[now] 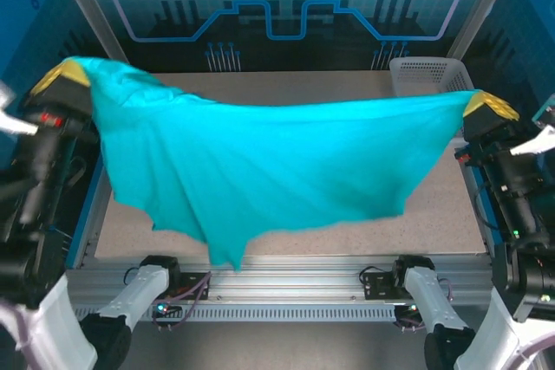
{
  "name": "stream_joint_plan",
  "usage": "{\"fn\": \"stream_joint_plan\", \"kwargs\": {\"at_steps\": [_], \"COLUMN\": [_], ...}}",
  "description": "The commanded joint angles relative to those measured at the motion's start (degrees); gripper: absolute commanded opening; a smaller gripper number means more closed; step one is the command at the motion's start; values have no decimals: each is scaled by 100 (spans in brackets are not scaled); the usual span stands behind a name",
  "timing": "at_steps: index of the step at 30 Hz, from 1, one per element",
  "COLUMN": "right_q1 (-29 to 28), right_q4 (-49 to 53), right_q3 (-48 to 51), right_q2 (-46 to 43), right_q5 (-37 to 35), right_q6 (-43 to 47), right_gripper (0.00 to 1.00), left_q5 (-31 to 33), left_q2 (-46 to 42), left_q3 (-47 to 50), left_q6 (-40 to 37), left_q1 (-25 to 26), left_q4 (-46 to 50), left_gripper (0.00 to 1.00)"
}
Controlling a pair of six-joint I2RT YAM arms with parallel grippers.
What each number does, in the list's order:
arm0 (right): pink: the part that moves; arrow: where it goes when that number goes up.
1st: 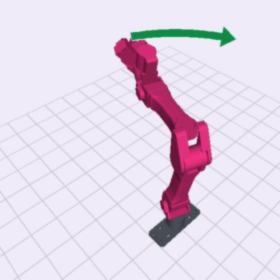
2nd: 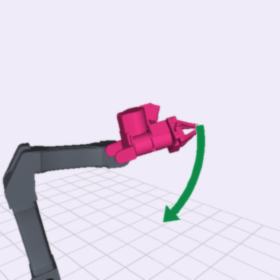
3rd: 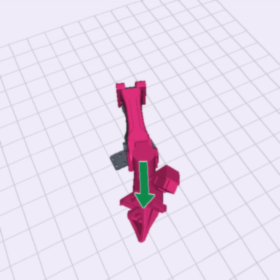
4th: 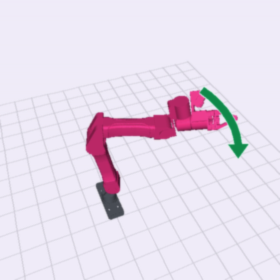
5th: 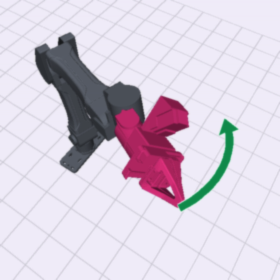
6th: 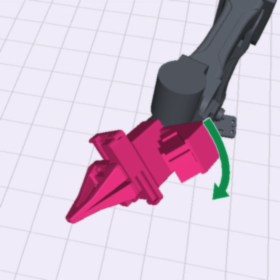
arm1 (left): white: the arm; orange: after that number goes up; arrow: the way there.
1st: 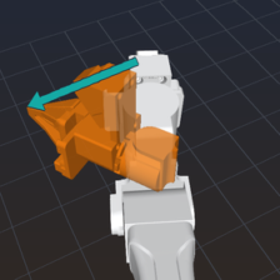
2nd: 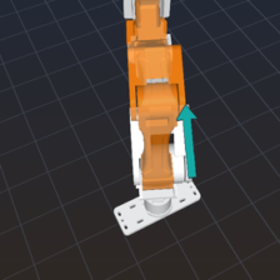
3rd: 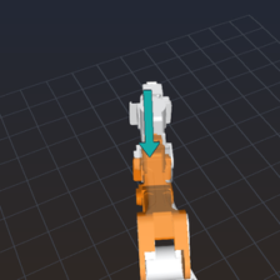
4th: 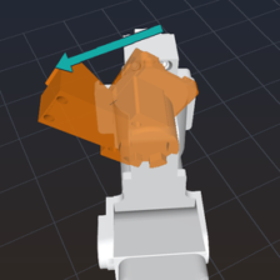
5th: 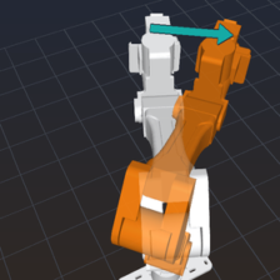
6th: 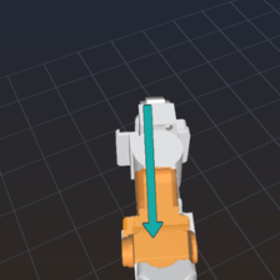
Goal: Fold the inside-out t-shirt
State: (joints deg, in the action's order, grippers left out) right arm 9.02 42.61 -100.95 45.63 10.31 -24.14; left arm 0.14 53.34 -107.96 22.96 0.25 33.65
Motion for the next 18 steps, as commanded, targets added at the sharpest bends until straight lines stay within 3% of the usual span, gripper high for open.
{"fn": "stream_joint_plan", "kwargs": {"at_steps": [1,7,11,15,18], "right_q1": [-24,-228,-668,-916,-977], "right_q4": [-469,-2137,-3195,-3794,-3454], "right_q3": [700,2479,3012,2213,965], "right_q2": [464,1167,2643,4895,6462], "right_q5": [-168,-379,-824,-1005,-1190], "right_q6": [144,144,210,162,188], "right_gripper": [0,0,0,0,7], "left_q5": [267,138,68,-82,-383], "left_q2": [775,1974,3282,5187,6635], "left_q3": [705,2179,2674,1956,632], "left_q6": [-172,121,287,347,448], "left_q1": [-69,-71,-60,-52,-45], "left_q4": [-479,-1953,-2826,-3003,-2461], "left_gripper": [0,3,3,5,24]}}
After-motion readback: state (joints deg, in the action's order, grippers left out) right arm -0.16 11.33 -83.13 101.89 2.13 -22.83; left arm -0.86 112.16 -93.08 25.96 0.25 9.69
